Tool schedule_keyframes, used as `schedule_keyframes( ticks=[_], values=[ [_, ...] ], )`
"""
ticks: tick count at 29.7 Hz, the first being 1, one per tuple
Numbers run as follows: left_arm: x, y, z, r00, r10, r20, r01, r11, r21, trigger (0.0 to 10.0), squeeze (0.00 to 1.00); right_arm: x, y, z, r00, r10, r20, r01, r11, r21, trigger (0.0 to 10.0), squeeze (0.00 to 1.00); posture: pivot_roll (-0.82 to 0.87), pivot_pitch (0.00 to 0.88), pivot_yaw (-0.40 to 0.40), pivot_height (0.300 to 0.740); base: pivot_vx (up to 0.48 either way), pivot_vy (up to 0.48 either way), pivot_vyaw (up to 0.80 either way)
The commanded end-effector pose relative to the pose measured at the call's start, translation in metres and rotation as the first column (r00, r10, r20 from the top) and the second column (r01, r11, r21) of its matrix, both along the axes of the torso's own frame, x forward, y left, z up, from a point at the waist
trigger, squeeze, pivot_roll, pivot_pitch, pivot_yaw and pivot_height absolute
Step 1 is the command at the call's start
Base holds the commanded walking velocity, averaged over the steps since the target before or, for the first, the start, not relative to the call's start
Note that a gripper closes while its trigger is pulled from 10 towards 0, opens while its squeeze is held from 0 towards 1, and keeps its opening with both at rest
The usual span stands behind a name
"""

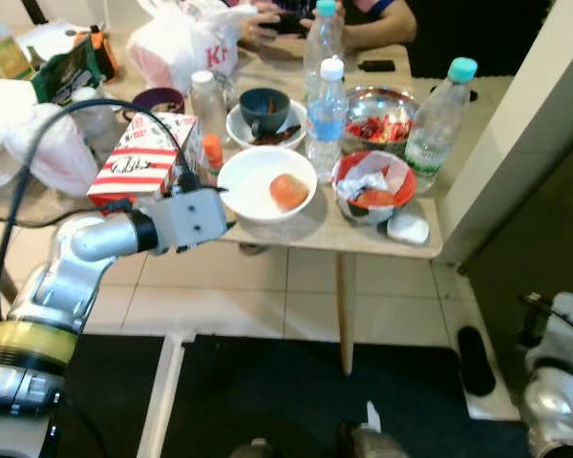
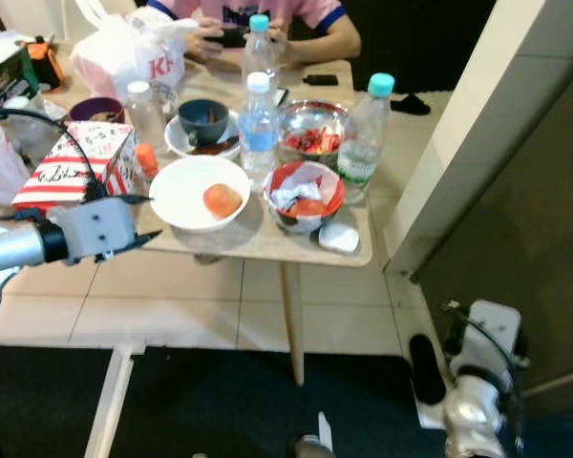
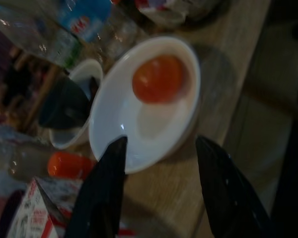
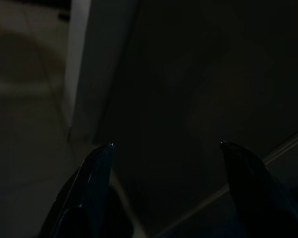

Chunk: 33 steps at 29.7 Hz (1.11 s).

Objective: Restocking fridge

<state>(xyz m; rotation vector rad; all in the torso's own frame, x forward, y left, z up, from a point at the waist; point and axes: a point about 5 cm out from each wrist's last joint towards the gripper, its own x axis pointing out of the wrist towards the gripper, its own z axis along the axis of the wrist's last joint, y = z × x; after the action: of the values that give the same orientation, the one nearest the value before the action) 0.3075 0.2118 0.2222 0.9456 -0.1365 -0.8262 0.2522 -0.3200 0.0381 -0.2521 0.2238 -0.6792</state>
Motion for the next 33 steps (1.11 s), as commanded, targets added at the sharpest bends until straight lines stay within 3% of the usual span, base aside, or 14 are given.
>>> schedule_keyframes(
  ticks=[1, 4, 5, 7, 9, 13, 15, 18, 21, 23, 25, 28, 29, 33],
  values=[
    [-0.01, -0.002, 0.003, 0.998, -0.001, -0.059, -0.008, 0.99, -0.139, 10.0, 0.0, 0.002, -0.008, 0.013, 0.998, -0.016, 0.056, 0.018, 0.999, -0.038, 10.0, 0.0, -0.02, 0.16, 0.008, 0.727, 0.0, 0.0, 0.0],
    [-0.036, -0.022, -0.027, 0.964, -0.067, -0.259, -0.032, 0.933, -0.359, 10.0, 0.0, 0.01, -0.021, 0.041, 0.988, -0.019, 0.155, 0.035, 0.994, -0.103, 10.0, 0.0, -0.02, 0.159, 0.008, 0.727, 0.0, 0.0, 0.0],
    [-0.036, -0.022, -0.027, 0.964, -0.067, -0.259, -0.032, 0.933, -0.359, 10.0, 0.0, 0.01, -0.021, 0.041, 0.988, -0.019, 0.155, 0.035, 0.994, -0.103, 10.0, 0.0, -0.02, 0.159, 0.008, 0.727, 0.0, 0.0, 0.0],
    [-0.061, -0.037, -0.079, 0.891, -0.098, -0.442, -0.088, 0.92, -0.381, 10.0, 0.0, 0.016, -0.027, 0.062, 0.971, 0.0, 0.238, 0.031, 0.992, -0.125, 10.0, 0.0, -0.02, 0.156, 0.009, 0.727, 0.0, 0.0, 0.0],
    [-0.08, -0.039, -0.13, 0.825, -0.037, -0.564, -0.172, 0.935, -0.312, 10.0, 0.0, 0.022, -0.029, 0.08, 0.955, 0.032, 0.293, 0.015, 0.987, -0.157, 10.0, 0.0, -0.03, 0.156, 0.009, 0.727, 0.0, 0.0, 0.0],
    [-0.089, -0.028, -0.177, 0.753, 0.123, -0.647, -0.34, 0.914, -0.222, 10.0, 0.0, 0.028, -0.029, 0.098, 0.934, 0.075, 0.349, -0.013, 0.984, -0.175, 10.0, 0.0, -0.03, 0.154, 0.009, 0.727, 0.0, 0.0, 0.0],
    [-0.093, -0.006, -0.219, 0.635, 0.383, -0.671, -0.575, 0.815, -0.08, 10.0, 0.0, 0.038, -0.024, 0.123, 0.902, 0.189, 0.388, -0.108, 0.969, -0.221, 10.0, 0.0, -0.03, 0.152, 0.006, 0.727, 0.0, 0.0, 0.0],
    [-0.096, 0.0, -0.228, 0.586, 0.471, -0.659, -0.639, 0.769, -0.019, 10.0, 0.0, 0.041, -0.021, 0.132, 0.889, 0.233, 0.394, -0.144, 0.96, -0.241, 10.0, 0.0, -0.03, 0.153, 0.006, 0.727, 0.0, 0.0, 0.0],
    [-0.111, 0.013, -0.248, 0.487, 0.592, -0.642, -0.708, 0.698, 0.108, 10.0, 0.0, 0.054, 0.003, 0.176, 0.79, 0.493, 0.365, -0.368, 0.857, -0.36, 10.0, 0.0, -0.05, 0.152, 0.006, 0.727, 0.0, 0.0, 0.0],
    [-0.117, 0.015, -0.255, 0.484, 0.608, -0.629, -0.693, 0.706, 0.148, 10.0, 0.0, 0.055, 0.019, 0.198, 0.707, 0.63, 0.321, -0.494, 0.765, -0.414, 10.0, 0.0, -0.06, 0.153, 0.004, 0.727, 0.0, 0.0, 0.0],
    [-0.12, 0.016, -0.258, 0.485, 0.611, -0.626, -0.686, 0.71, 0.161, 10.0, 0.0, 0.054, 0.026, 0.204, 0.675, 0.681, 0.282, -0.541, 0.718, -0.437, 10.0, 0.0, -0.06, 0.153, -0.001, 0.727, 0.0, 0.0, 0.0],
    [-0.121, 0.016, -0.265, 0.484, 0.62, -0.617, -0.683, 0.709, 0.177, 10.0, 0.0, 0.047, 0.053, 0.216, 0.525, 0.842, 0.122, -0.72, 0.516, -0.464, 10.0, 0.0, -0.06, 0.158, -0.008, 0.727, 0.0, 0.0, 0.0],
    [-0.121, 0.016, -0.265, 0.484, 0.62, -0.617, -0.683, 0.709, 0.177, 10.0, 0.0, 0.047, 0.053, 0.216, 0.525, 0.842, 0.122, -0.72, 0.516, -0.464, 10.0, 0.0, -0.06, 0.158, -0.008, 0.727, 0.0, 0.0, 0.0],
    [-0.122, 0.015, -0.271, 0.498, 0.634, -0.592, -0.674, 0.712, 0.196, 10.0, 0.0, 0.031, 0.097, 0.212, 0.26, 0.965, -0.042, -0.898, 0.226, -0.378, 10.0, 0.0, -0.06, 0.159, -0.009, 0.727, 0.0, 0.0, 0.0]
  ],
)
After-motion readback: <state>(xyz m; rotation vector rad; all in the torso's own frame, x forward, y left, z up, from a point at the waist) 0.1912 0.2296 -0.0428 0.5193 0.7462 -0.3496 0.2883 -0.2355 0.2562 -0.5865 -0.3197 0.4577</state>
